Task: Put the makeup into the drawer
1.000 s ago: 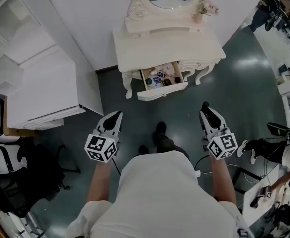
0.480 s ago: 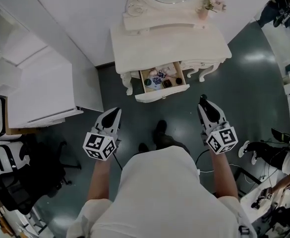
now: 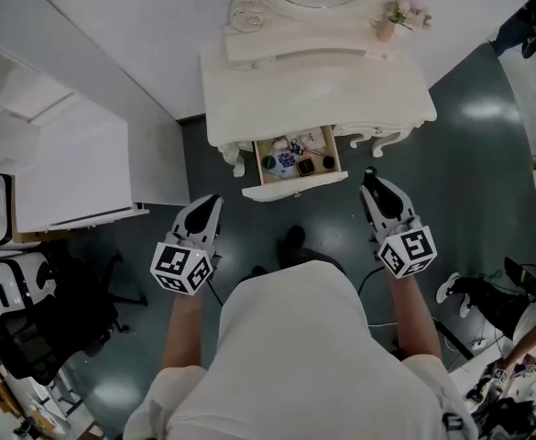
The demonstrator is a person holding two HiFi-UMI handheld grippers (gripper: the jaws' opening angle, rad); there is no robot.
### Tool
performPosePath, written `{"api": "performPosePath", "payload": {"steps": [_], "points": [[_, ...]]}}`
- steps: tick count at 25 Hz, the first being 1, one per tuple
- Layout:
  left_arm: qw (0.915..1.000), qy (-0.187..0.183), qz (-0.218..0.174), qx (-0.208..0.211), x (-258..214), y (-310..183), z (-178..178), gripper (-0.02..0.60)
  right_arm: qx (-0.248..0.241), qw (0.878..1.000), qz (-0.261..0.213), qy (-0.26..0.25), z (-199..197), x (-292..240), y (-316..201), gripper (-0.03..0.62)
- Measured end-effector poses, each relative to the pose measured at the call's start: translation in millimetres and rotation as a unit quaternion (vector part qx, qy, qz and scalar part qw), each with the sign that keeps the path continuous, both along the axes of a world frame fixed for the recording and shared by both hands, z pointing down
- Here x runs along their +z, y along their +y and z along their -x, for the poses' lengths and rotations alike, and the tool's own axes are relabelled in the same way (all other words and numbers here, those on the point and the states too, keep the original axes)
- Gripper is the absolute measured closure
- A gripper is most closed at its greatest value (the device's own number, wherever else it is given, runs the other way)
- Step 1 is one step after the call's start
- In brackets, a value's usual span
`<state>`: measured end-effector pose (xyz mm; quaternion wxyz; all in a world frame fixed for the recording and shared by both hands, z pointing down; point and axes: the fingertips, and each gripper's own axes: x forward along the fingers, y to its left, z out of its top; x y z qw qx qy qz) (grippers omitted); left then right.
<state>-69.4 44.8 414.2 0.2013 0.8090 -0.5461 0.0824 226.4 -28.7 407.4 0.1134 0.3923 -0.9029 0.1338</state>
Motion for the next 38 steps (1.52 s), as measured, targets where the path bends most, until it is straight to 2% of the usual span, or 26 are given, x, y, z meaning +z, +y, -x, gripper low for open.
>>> {"api": "performPosePath", "payload": {"steps": [10,20,27,33,38], "points": [[0.9997,-0.004,0.016,-0.015,5,-49,-30,0.565,-0.049,0.999,0.013,0.007,-3,20,-63,0.487],[0.9992,0.002,0.038,-0.011,17,-71,-37,0.565,-0.074,0.996,0.039,0.02,12,40,-82,0.487],[0.999,0.001,0.039,0.02,27,-93,-21,0.565,-0.082,0.995,0.041,0.037,44,52,-90,0.487],[0.998,0.004,0.041,0.049,32,-128,10,0.565,-0.062,0.996,0.051,0.038,74,53,-108,0.487],[0.9948,0.011,0.061,0.081,55,-150,30,0.565,-0.047,0.995,0.072,0.052,98,68,-121,0.487]]}}
